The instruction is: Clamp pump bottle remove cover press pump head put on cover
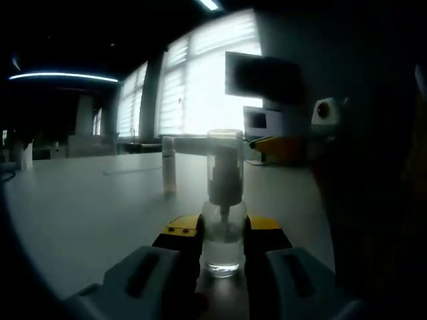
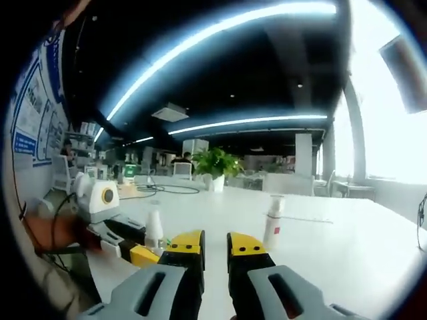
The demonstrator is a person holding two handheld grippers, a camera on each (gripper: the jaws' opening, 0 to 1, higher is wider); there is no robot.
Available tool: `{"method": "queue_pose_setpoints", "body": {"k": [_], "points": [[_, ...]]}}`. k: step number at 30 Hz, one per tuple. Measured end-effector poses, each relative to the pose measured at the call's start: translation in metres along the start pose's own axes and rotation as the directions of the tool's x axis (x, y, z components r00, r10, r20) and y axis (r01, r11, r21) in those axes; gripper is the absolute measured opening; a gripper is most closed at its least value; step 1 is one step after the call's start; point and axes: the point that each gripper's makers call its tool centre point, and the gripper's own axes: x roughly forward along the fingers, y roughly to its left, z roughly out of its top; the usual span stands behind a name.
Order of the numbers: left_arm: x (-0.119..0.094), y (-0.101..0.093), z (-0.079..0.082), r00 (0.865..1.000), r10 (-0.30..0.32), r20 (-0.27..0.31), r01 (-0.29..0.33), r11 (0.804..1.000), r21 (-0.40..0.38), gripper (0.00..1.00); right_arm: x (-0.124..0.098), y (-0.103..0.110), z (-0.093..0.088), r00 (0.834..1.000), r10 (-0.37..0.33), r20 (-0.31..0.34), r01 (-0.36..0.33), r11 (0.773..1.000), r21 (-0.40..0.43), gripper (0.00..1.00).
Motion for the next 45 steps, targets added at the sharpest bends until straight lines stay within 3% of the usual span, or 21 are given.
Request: {"method": "queue_pose_setpoints", "body": {"k": [23,35,45], "points": [[0.000,0.000,-0.001,1.000,0.008,-0.008,-0.007,1.000,0.009,0.16,0.007,0.037,0.019,0.995,0.102,0.020,-0.102,0.995,0.006,0.17],[-0.001,0.001,-0.002,1.000,0.008,-0.010,-0.008,1.000,0.009,0.16,0.021,0.069,0.017,0.983,0.184,-0.010,-0.184,0.983,-0.009,0.19],[-0.001,0.001,-0.002,1.000,0.008,-0.011,-0.008,1.000,0.011,0.16,0.037,0.079,0.011,0.980,0.194,-0.048,-0.196,0.980,-0.020,0.22]]}}
